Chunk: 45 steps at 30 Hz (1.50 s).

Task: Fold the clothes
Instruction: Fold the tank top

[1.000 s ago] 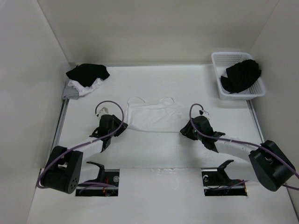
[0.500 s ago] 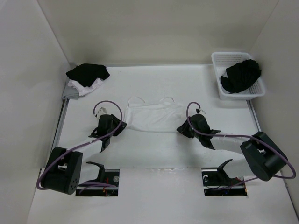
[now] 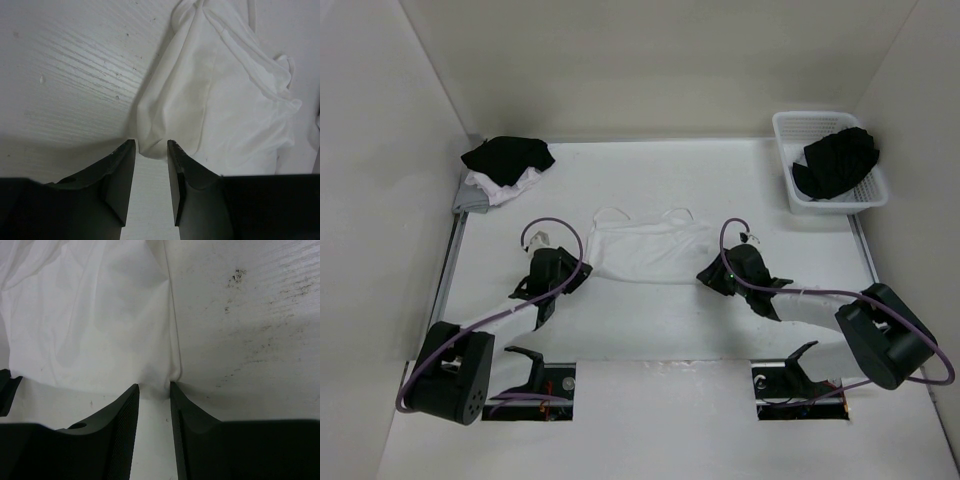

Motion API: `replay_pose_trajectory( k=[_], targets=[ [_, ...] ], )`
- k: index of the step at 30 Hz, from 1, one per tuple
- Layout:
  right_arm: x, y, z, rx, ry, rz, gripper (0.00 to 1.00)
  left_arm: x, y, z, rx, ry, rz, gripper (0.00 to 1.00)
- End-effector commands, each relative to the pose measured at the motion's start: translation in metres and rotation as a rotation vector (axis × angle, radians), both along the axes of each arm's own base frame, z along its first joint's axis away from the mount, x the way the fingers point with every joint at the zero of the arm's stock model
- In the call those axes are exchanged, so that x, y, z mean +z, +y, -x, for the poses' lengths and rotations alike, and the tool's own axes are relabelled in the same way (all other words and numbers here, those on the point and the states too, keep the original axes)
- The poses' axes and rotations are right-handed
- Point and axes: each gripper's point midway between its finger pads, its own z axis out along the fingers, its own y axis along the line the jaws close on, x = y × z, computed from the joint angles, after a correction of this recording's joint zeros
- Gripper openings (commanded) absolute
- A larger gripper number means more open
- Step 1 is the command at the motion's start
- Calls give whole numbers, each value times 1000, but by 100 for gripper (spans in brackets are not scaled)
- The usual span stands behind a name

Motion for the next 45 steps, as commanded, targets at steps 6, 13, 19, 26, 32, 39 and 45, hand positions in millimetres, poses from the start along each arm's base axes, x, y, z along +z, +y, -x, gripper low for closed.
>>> replay_pose_trajectory(
  k=[6, 13, 19, 26, 32, 39, 45],
  targets=[
    [-5, -3, 7, 3, 8, 15, 28, -3, 11, -12, 24, -3, -15, 21],
    [-7, -1, 6, 9, 16, 21, 26, -5, 17, -9, 70, -6, 2, 28],
    [-8, 0, 5, 12, 22, 20, 16, -7, 12, -10, 51, -4, 14, 21],
    [2, -1, 4, 6, -11, 3, 4, 4, 13, -12, 66, -34, 28, 6],
    [64, -4, 12, 12, -173, -27, 3, 70, 3, -13, 57, -191, 91, 0],
    [177, -41, 60, 0, -366, 10, 3, 195, 18, 22, 95, -434, 60, 0],
    [258, -60, 103, 50, -462, -59, 3, 279, 37, 60, 121, -578, 45, 0]
  ],
)
